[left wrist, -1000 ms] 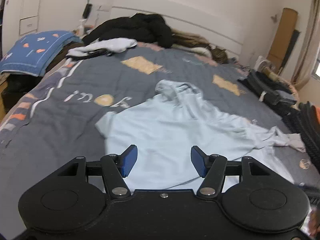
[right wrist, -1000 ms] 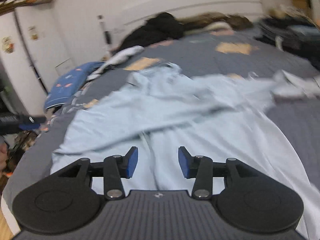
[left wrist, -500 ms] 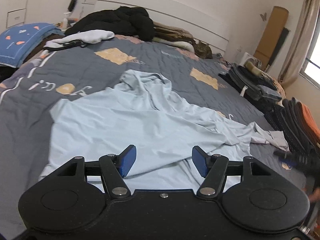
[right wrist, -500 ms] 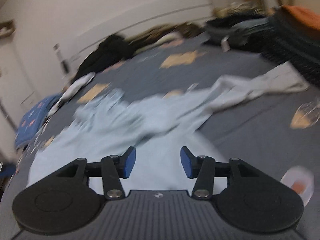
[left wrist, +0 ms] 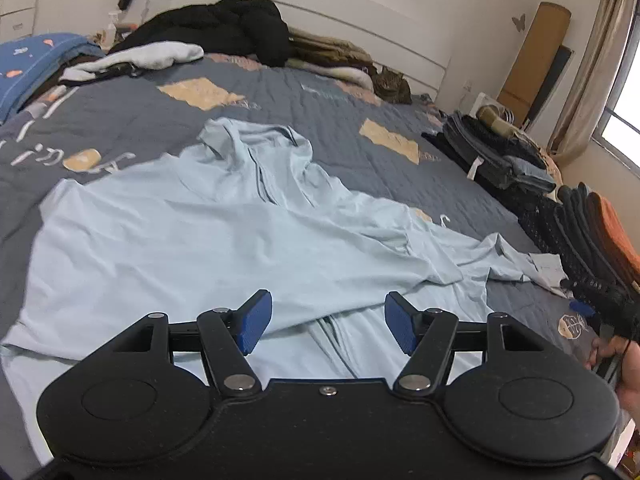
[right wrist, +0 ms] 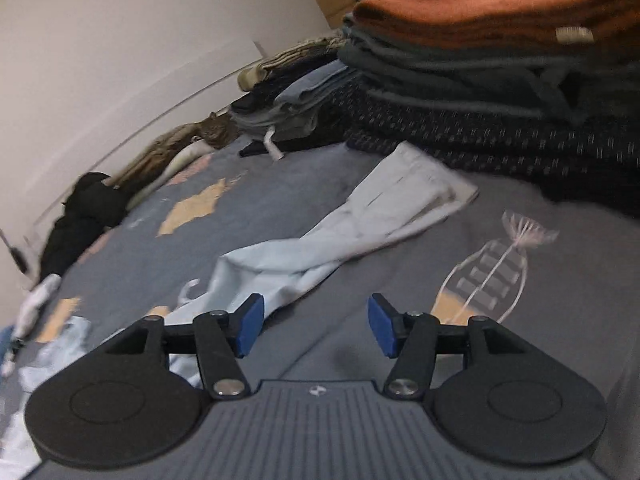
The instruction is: Fold clothes
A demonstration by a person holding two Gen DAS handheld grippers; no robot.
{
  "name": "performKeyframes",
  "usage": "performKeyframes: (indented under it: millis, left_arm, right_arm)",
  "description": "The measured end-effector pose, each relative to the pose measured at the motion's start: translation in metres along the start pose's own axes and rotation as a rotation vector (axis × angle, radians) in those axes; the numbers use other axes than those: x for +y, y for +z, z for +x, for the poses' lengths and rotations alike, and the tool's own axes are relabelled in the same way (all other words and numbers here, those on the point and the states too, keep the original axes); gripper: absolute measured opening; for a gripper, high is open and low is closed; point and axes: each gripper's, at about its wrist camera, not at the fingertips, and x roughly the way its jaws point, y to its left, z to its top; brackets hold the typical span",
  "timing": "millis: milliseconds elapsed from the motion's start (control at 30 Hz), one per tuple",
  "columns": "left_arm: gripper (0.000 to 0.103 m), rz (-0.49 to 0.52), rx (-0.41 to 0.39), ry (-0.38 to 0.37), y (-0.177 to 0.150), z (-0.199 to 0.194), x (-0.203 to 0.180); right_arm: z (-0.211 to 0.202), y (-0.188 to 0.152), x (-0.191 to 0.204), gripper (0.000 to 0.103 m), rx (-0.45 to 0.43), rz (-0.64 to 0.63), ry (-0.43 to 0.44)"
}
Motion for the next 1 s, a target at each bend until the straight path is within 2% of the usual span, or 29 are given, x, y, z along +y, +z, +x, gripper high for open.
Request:
performKeyframes:
  millis: [67, 167, 367, 500, 833, 1000]
  left_arm:
    - [0.062, 0.006, 0.007, -0.01, -0.002, 0.003, -0.005]
    - [0.063, 0.034, 0.009, -0.021, -0.006, 0.003, -0.013]
    - [0.065, 0.089, 0.025, -0.007, -0.017, 0.01, -0.023]
    - [0.065, 0.104, 0.036, -0.007, -0.019, 0.018, -0.029]
    - [0.065, 0.163, 0.043, 0.01, -0.025, 0.025, -0.037]
    - [0.065, 0.16, 0.047, 0.016, -0.025, 0.029, -0.036]
  right_arm:
    - [0.004, 0.008, 0.0, 0.057, -0.041, -0.042, -0.026]
    - [0.013, 0.022, -0.012, 0.057, -0.072, -0.033, -0.03]
    - [0.032, 0.029, -0.075, 0.057, -0.079, 0.374, 0.051]
    - [0.049, 0.026, -0.094, 0.056, -0.075, 0.497, 0.067]
    - [0.084, 0.038, -0.096, 0.056, -0.08, 0.536, 0.126]
    - [0.095, 0.031, -0.1, 0.056, -0.059, 0.538, 0.092]
